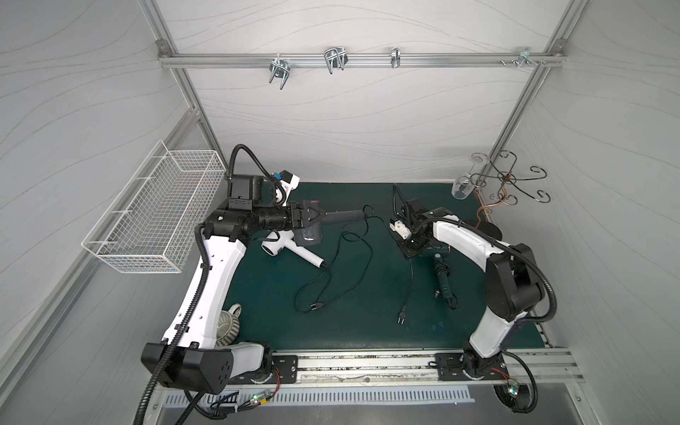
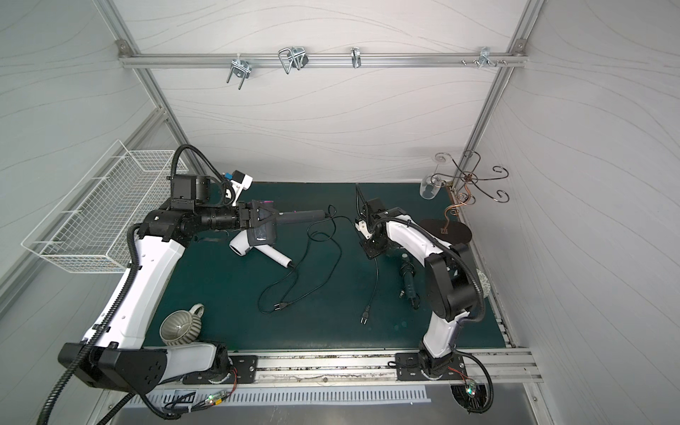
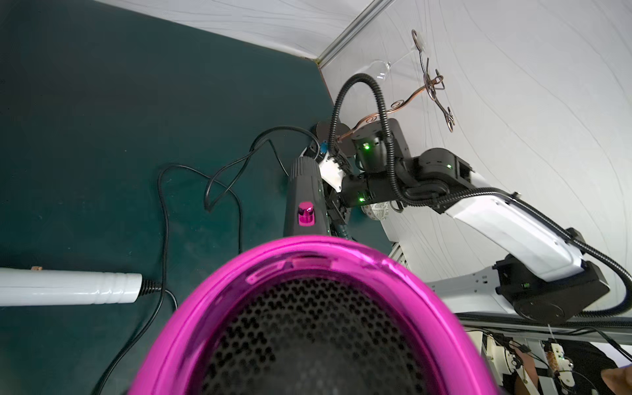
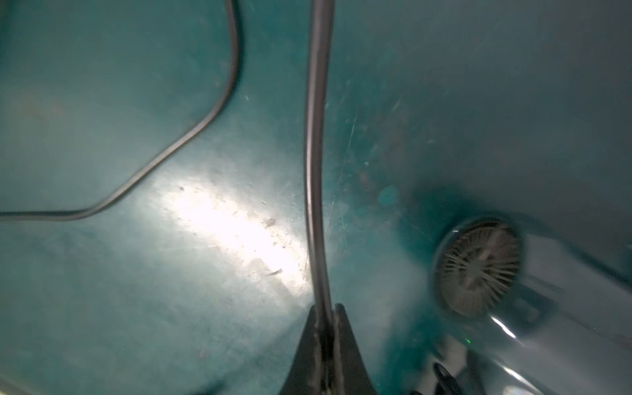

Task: Wrap the cord around the hair dryer
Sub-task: Wrap the power cord around the hair dryer.

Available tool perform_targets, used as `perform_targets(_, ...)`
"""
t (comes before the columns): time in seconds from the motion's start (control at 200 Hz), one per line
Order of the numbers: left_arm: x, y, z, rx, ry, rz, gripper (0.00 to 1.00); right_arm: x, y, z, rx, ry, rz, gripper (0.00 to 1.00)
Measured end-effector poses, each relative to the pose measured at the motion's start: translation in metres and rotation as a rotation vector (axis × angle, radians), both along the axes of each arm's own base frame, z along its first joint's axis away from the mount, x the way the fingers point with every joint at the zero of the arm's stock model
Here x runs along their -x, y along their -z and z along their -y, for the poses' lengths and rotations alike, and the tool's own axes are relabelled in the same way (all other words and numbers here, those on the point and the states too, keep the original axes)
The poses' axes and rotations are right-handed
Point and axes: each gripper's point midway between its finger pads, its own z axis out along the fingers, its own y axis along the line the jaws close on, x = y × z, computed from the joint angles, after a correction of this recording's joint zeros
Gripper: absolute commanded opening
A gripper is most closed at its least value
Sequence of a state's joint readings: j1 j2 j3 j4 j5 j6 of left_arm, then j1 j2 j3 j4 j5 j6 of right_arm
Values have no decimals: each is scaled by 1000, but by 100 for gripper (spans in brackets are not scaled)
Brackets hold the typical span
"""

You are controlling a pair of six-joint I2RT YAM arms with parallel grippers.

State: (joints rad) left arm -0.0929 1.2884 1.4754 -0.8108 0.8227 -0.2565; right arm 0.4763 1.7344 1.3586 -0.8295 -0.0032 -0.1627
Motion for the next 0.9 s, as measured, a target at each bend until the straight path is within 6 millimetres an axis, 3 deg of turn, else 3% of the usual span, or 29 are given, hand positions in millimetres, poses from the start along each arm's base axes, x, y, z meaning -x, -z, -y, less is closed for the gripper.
perform_targets(0.13, -11, -3, 2, 37, -3, 1, 0, 2, -25, -3, -15, -20, 45, 0)
perform_targets(0.255, -23, -9, 6, 85, 1, 2, 0, 8, -36, -6, -20, -42, 60, 0)
perform_targets(0.435, -44, -30, 9, 159, 1, 41, 0, 22, -46, -15, 0, -104, 69, 0)
perform_targets(0.575, -64, -43, 3, 206, -29, 92, 0, 37, -66, -27, 2, -169, 100, 0)
perform_targets(0.715, -82, -46, -3, 219, -49, 135, 0, 46, -106, -37, -11, -224, 184, 0)
perform_targets(0.9, -109, -17, -3, 214, -56, 84, 0, 59, -179, -60, -47, -338, 355, 0)
